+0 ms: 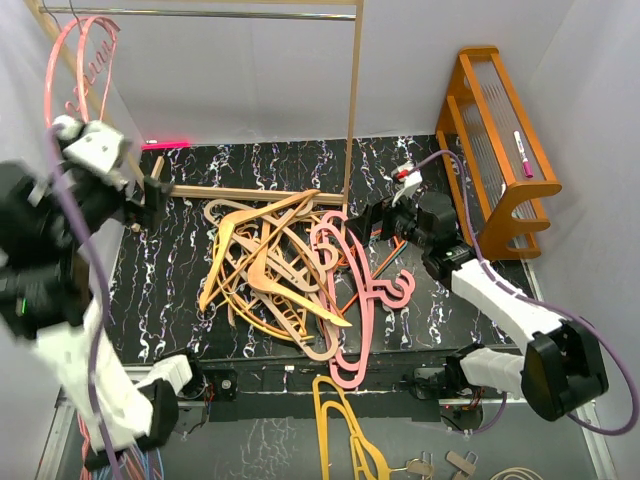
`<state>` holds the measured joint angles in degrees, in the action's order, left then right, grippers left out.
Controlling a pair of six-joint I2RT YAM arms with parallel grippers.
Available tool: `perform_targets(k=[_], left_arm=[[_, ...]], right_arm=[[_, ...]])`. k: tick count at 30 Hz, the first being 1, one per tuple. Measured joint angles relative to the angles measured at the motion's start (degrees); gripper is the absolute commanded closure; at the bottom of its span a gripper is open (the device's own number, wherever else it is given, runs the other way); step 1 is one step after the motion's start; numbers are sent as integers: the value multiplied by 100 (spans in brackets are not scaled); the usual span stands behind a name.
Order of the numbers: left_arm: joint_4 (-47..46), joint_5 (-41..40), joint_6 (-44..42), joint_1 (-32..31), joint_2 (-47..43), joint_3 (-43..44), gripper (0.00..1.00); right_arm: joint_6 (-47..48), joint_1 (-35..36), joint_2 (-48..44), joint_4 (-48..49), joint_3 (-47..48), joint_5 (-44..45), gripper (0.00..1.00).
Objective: Organize the hangers
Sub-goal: Pick up the hanger at the center of the board.
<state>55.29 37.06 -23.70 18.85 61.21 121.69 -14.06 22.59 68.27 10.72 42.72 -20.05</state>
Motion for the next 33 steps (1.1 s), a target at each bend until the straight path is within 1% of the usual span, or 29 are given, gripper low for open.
perform_targets(k=[3, 6, 8, 10, 13, 15, 17, 20, 25, 28, 30, 33], left_arm=[[649, 726, -284, -63, 472, -1521, 3], [791, 1025, -378, -144, 1453, -3156, 3], [896, 1165, -435, -160, 2013, -4061, 3], [1279, 1357, -619, -175, 2398, -4634, 3], [1626, 1580, -973, -203, 2529, -4876, 3], [1561, 1631, -1099, -216, 2448, -4981, 3], [1202, 1484, -1060, -238, 2306, -5272, 3], [428, 848, -874, -354, 2052, -5967, 3], [-601, 85, -660, -476, 2076, -6780, 5], [-1134, -256, -551, -505, 2103, -7062, 10], [-1419, -372, -494, -514, 2103, -7123, 19], [-1707, -411, -481, -522, 2111, -7128, 27]], right_arm=[[48, 24, -341, -295, -90, 297, 2], [-28, 28, -706, -422, -260, 474, 1], [-94, 28, -903, -498, -317, 470, 2], [-118, 28, -984, -529, -315, 461, 1], [-136, 31, -1012, -684, -306, 474, 1], [-146, 31, -1012, -807, -306, 494, 1], [-160, 31, -1016, -872, -306, 520, 2], [-221, 31, -1038, -922, -308, 570, 1], [-339, 31, -1117, -907, -317, 776, 1], [-409, 31, -1130, -863, -319, 857, 1], [-420, 31, -1128, -857, -319, 859, 1], [-435, 31, -1097, -817, -319, 855, 1]])
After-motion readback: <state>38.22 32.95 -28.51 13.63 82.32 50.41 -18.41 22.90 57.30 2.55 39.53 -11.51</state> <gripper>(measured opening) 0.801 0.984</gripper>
